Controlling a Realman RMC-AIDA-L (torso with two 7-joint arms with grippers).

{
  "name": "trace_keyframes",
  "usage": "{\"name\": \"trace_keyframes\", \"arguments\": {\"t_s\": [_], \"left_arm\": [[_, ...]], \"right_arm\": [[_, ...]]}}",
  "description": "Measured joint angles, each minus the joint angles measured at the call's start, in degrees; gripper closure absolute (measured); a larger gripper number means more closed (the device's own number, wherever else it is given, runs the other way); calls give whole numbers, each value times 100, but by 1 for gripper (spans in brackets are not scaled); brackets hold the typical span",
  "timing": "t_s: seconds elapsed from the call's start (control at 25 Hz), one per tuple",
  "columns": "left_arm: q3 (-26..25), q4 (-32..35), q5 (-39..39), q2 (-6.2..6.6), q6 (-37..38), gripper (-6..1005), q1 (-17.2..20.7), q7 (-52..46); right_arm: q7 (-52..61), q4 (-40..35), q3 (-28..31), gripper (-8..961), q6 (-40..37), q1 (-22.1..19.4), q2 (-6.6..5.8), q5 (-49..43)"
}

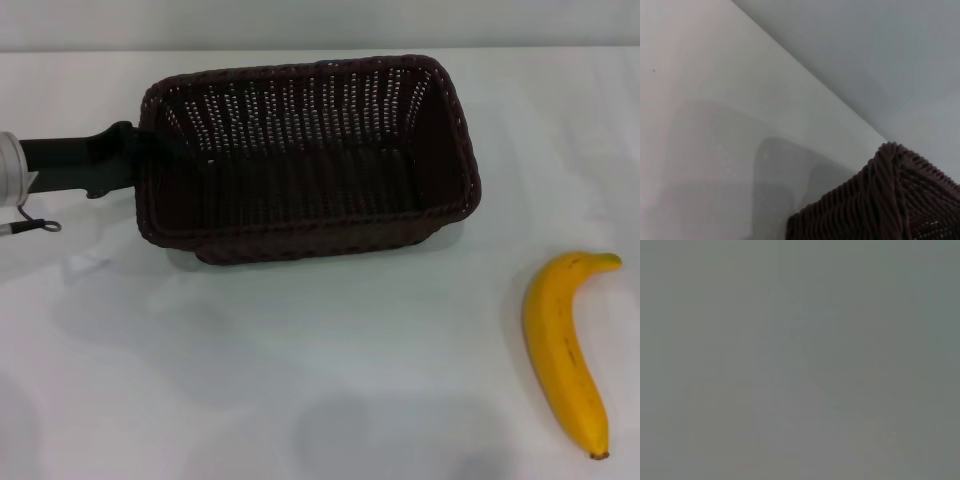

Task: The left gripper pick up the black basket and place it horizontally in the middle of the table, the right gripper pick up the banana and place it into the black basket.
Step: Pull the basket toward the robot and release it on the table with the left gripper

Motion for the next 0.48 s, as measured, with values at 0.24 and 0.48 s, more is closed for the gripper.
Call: {"name": "trace_keyframes", "arguments": {"t_s": [0.24, 0.48], "left_arm": [[37, 34, -25, -6, 75, 605, -7, 36], [38, 293, 27, -54, 8, 395, 27, 358]], "right_arm": [[0, -31, 0, 126, -12, 0, -9, -1], [0, -37, -1, 126, -18, -23, -11, -1]]}}
